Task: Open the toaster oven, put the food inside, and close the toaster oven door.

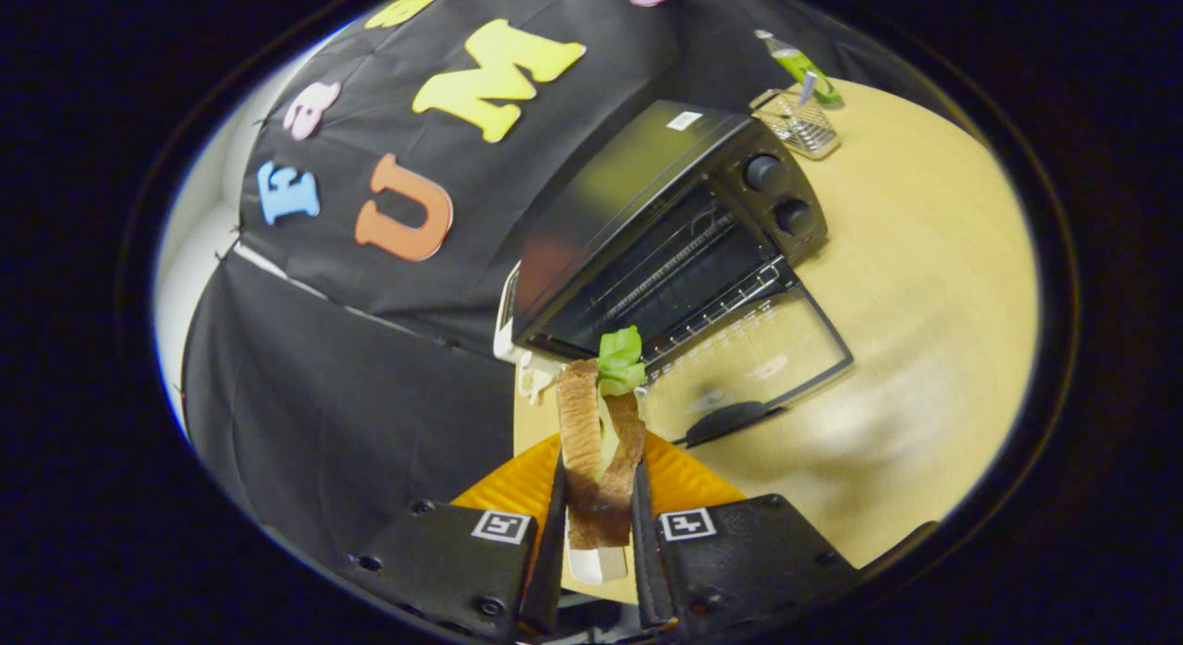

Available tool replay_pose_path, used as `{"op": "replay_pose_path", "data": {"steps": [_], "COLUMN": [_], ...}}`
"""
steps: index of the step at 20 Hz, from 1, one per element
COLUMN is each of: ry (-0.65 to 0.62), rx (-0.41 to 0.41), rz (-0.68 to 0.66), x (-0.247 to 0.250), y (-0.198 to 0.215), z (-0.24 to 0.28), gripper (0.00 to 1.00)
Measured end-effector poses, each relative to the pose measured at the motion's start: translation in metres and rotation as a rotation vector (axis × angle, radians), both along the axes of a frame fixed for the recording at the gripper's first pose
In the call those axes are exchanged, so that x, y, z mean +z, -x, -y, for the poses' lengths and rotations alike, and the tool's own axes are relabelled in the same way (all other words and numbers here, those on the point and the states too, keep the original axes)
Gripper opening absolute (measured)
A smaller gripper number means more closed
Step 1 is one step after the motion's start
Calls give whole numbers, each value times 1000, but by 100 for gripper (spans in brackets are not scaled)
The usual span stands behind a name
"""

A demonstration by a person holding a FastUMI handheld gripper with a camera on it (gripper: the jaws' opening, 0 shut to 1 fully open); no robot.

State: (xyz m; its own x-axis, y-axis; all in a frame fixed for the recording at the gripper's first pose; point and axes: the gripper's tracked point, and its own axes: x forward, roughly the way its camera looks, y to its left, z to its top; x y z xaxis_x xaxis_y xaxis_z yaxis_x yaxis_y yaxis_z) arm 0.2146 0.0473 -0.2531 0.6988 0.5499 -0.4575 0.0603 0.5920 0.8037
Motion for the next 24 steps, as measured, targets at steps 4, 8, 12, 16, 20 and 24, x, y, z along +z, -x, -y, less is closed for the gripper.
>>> {"op": "replay_pose_path", "data": {"steps": [4,8,12,16,20,24], "ry": [-86,-161,-232,-407,-343,-246], "rx": [-140,-269,-353,-469,-428,-362], "rz": [0,47,83,77,65,52], "x": [-20,-30,-40,-44,-55,-65], "y": [-57,-111,-150,-180,-189,-183], "z": [18,30,29,27,11,-1], "gripper": [38,38,38,37,40,55]}}
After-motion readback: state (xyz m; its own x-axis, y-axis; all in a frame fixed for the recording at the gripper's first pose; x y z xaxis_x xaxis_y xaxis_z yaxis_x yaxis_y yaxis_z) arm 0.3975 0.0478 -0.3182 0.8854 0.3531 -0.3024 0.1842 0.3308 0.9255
